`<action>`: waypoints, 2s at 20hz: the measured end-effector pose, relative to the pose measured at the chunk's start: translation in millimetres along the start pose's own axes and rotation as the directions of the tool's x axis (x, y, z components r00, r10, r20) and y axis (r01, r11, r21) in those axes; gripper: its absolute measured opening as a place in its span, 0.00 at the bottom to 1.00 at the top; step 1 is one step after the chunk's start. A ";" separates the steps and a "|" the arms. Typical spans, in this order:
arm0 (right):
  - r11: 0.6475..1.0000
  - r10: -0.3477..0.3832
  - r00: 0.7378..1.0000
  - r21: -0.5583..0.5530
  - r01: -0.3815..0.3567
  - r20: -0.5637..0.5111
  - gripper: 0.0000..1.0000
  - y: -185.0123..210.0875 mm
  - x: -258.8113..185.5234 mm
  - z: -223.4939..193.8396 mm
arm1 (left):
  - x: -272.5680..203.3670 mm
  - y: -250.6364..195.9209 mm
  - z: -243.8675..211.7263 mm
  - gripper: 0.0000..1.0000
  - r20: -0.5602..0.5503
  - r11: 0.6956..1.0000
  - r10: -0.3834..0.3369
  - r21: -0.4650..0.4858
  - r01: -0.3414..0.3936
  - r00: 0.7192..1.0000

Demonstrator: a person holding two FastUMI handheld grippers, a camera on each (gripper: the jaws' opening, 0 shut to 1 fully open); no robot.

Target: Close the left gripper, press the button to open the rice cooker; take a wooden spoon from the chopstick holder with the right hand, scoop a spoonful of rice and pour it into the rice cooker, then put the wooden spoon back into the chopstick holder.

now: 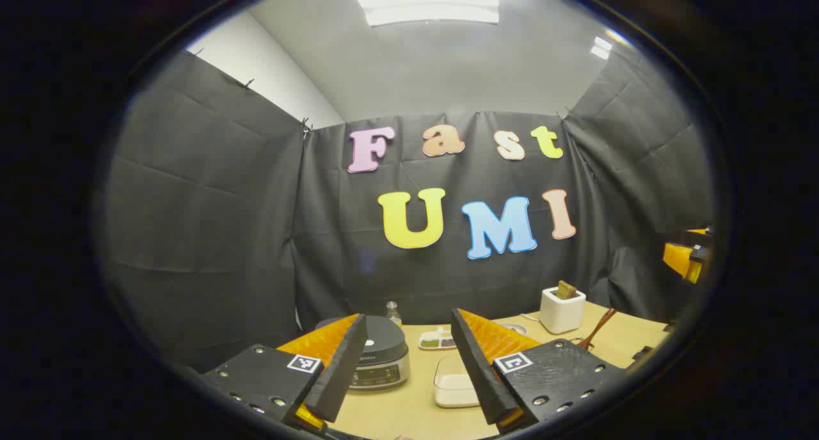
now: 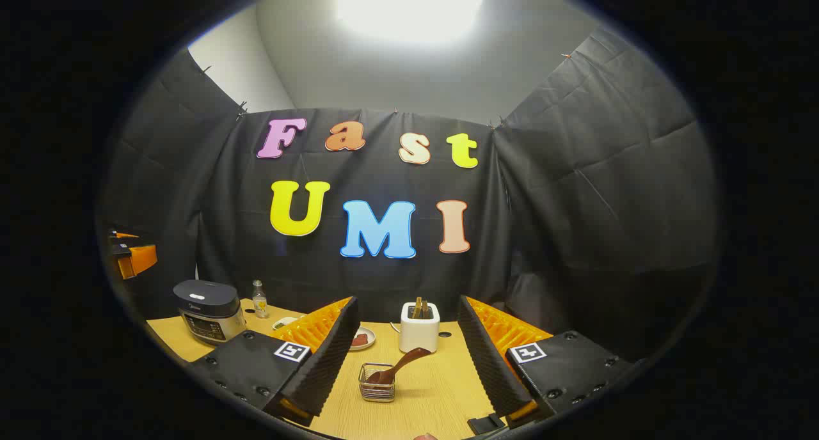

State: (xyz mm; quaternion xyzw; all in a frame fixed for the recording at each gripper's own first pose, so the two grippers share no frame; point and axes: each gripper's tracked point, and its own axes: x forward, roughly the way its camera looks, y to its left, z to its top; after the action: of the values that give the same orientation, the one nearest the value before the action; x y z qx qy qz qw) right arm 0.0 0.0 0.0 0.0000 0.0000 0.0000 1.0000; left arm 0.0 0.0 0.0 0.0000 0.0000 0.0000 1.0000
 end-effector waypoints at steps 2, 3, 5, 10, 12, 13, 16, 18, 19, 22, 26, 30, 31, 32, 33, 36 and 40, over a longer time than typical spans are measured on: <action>1.000 0.001 1.000 -0.001 -0.001 0.002 0.98 -0.2 -0.6 0.4 | -3.1 0.0 0.8 0.82 0.002 1.000 -0.001 0.000 0.001 1.000; 1.000 0.001 1.000 -0.001 -0.001 0.003 0.98 -0.5 -0.5 0.2 | -1.1 -0.9 0.4 0.83 0.003 1.000 -0.002 0.000 0.002 1.000; 1.000 -0.002 1.000 0.000 0.002 0.006 0.98 -1.0 -0.5 0.5 | 0.2 -0.9 2.4 0.83 0.004 1.000 0.000 -0.001 0.000 1.000; 1.000 -0.003 1.000 0.004 0.003 0.000 0.98 -2.0 0.8 -2.0 | -1.1 -1.3 2.0 0.83 0.008 1.000 0.008 0.003 -0.008 1.000; 1.000 -0.002 1.000 0.003 0.002 0.000 0.98 -2.6 1.1 -2.9 | -0.3 -0.1 1.3 0.82 0.005 1.000 0.012 0.001 -0.012 1.000; 1.000 -0.002 1.000 0.001 0.002 -0.001 0.98 -3.1 1.3 -4.2 | -0.9 -0.2 -0.2 0.82 0.004 1.000 0.015 0.001 -0.015 1.000; 1.000 -0.001 1.000 0.005 0.001 -0.006 0.97 -4.1 2.4 -5.6 | -1.9 1.3 -0.6 0.83 0.003 1.000 0.021 0.001 -0.021 1.000; 1.000 -0.001 1.000 0.005 0.001 -0.007 0.97 -5.0 3.3 -6.2 | -2.7 0.8 -0.8 0.83 0.000 1.000 0.025 0.000 -0.025 1.000; 1.000 -0.001 1.000 0.004 0.001 -0.007 0.97 -5.1 3.4 -6.7 | -1.3 1.0 -1.1 0.83 -0.001 1.000 0.026 -0.001 -0.026 1.000; 1.000 0.002 1.000 0.004 -0.002 -0.010 0.98 -6.0 5.3 -8.1 | 1.1 -0.2 -1.1 0.82 -0.002 1.000 0.027 -0.001 -0.027 1.000; 1.000 0.005 1.000 0.001 -0.005 -0.011 0.98 -7.7 9.7 -10.6 | 5.0 -1.3 0.5 0.84 -0.001 1.000 0.028 0.002 -0.028 1.000; 1.000 0.011 1.000 0.005 -0.011 -0.010 0.97 -9.2 9.8 -10.2 | 2.0 1.3 2.8 0.84 -0.002 0.999 0.036 0.004 -0.035 0.999; 1.000 0.013 1.000 0.005 -0.013 -0.010 0.97 -10.8 10.2 -10.7 | 2.4 1.0 3.8 0.82 -0.002 0.999 0.038 0.006 -0.038 0.999; 1.000 0.015 1.000 0.005 -0.014 -0.010 0.97 -11.8 9.8 -10.7 | 2.1 1.2 4.5 0.82 -0.003 0.999 0.039 0.006 -0.039 0.999; 1.000 0.017 1.000 0.004 -0.017 -0.010 0.97 -12.4 9.5 -11.3 | 2.9 -0.2 3.8 0.83 -0.004 0.999 0.038 0.006 -0.038 0.999; 1.000 0.022 1.000 0.005 -0.022 -0.011 0.97 -15.0 9.4 -12.0 | -0.5 2.3 10.1 0.72 0.004 0.998 0.053 0.014 -0.053 0.999; 0.999 0.035 0.999 0.005 -0.035 -0.012 0.98 -20.5 6.9 -13.2 | -2.8 -1.0 10.7 0.54 0.009 0.998 0.055 0.012 -0.055 0.998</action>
State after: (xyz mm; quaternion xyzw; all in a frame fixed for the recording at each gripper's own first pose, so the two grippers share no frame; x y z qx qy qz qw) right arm 6.9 -20.5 -13.2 0.0022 0.0062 0.0176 0.9998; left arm -2.8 -1.0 10.7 0.0061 -0.0045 0.0273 0.9996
